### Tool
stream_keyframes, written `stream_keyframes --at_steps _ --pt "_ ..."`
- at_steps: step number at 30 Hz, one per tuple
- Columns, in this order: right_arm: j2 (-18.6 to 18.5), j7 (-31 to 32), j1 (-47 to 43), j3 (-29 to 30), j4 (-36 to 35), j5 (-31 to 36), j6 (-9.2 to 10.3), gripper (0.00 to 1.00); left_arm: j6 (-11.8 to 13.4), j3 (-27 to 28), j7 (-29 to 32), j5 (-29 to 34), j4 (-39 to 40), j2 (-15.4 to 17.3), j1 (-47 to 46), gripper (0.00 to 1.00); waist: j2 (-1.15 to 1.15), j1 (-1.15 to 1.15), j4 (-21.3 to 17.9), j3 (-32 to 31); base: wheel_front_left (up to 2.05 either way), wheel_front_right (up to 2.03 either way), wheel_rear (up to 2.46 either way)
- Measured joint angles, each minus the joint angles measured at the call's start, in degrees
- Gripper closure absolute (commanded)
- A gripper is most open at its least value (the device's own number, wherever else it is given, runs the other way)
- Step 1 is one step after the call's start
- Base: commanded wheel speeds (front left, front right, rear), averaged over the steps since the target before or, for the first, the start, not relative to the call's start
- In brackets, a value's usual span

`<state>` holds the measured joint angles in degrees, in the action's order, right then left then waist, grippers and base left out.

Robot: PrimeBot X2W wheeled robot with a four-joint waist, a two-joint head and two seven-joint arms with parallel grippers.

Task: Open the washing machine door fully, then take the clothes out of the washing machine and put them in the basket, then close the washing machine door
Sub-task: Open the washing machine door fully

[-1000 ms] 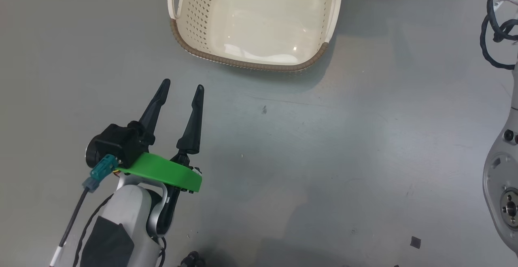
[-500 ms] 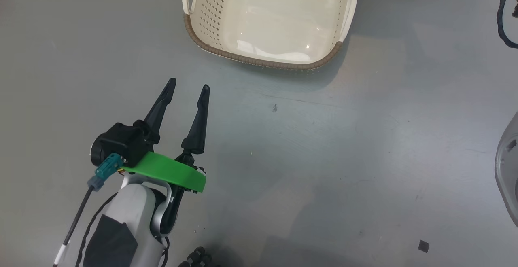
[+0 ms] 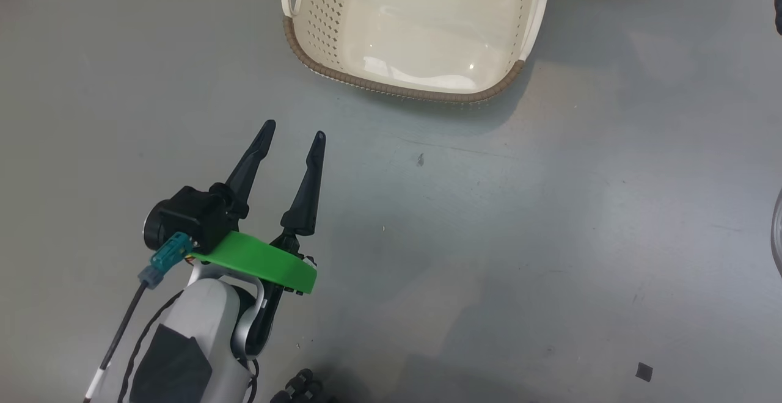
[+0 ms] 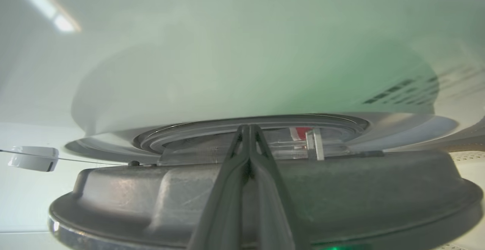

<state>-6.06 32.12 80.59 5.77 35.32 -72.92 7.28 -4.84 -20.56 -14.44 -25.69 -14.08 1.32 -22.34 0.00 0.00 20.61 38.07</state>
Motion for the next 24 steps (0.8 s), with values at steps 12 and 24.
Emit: stream_keyframes --at_steps 12,24 --pt "0.32 1.37 0.0 -0.67 4.13 0.49 0.0 1.0 0.0 0.07 0.0 0.09 0.01 0.0 -0.04 0.0 0.0 0.0 -0.22 -0.42 0.0 0.0 0.0" --pt "0.67 2.46 -1.68 -0.54 6.56 0.33 0.01 1.0 0.01 0.08 0.0 0.51 -0.31 0.0 -0.05 0.0 0.0 0.0 -0.71 -2.43 0.0 0.0 0.0"
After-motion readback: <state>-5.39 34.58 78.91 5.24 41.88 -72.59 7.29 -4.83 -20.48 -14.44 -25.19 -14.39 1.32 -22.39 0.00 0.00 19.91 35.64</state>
